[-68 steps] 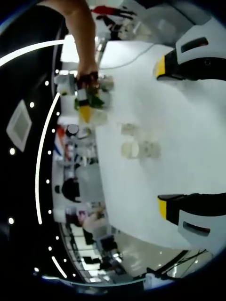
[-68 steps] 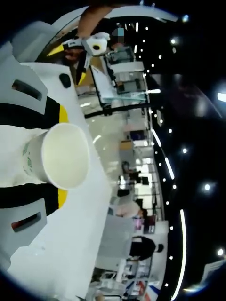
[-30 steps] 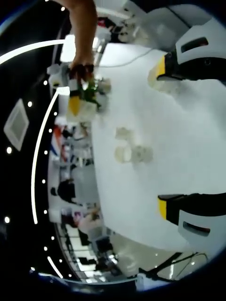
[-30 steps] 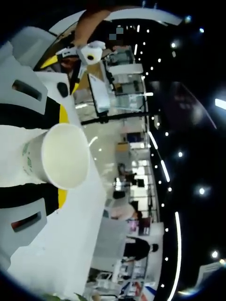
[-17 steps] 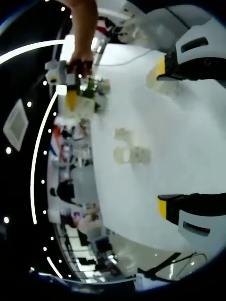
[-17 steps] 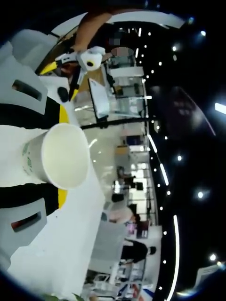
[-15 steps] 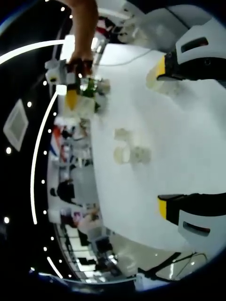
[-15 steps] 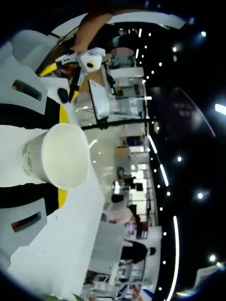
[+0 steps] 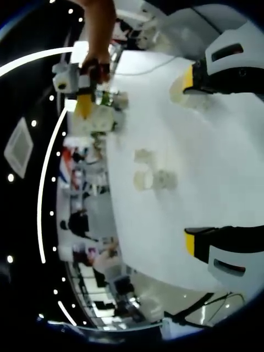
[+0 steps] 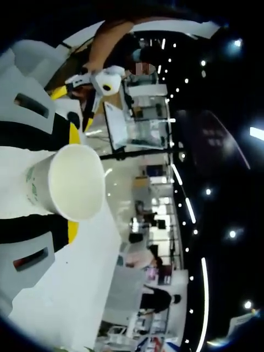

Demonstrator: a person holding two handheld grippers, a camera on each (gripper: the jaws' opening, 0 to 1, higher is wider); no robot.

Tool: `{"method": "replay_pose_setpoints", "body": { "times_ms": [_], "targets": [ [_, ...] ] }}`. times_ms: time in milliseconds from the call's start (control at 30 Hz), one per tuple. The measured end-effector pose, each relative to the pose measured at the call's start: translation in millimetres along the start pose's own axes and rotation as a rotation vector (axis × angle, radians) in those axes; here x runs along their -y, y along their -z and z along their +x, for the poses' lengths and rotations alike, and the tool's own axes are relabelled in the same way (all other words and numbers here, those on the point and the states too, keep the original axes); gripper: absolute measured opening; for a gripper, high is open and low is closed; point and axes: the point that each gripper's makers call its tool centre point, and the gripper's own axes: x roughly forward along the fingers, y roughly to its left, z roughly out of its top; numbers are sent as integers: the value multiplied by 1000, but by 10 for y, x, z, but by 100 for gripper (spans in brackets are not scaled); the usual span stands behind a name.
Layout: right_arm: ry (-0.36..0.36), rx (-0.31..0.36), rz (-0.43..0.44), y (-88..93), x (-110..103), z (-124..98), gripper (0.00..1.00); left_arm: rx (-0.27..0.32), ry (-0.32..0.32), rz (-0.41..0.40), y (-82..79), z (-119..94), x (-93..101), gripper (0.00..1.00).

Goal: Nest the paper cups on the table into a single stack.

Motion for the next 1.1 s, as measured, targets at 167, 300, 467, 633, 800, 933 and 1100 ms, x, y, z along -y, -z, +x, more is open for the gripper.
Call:
{"method": "replay_pose_setpoints", "body": {
  "times_ms": [167, 300, 467, 633, 800, 933, 1100],
  "targets": [
    [-11, 20, -18, -79, -111, -30, 41, 8, -6, 2, -21, 0, 3, 98],
    [-19, 26, -34, -103, -188, -44, 41, 7, -3, 1, -15, 9, 20, 98],
    [-32, 36, -35, -125, -293, -70, 41, 6, -2, -2, -7, 12, 23, 98],
    [-42, 43, -48, -121, -404, -117, 41, 4, -4, -7, 9, 10, 20, 98],
    [-52, 35, -67, -63, -484, -157, 41, 1, -5, -10, 17, 11, 26, 98],
    [-64, 34, -66, -28, -542, -196, 41, 2, -4, -12, 18, 22, 35, 98],
    [-71, 37, -61, 8, -621, -261, 41, 1, -3, -15, 23, 28, 51, 98]
  ]
}}
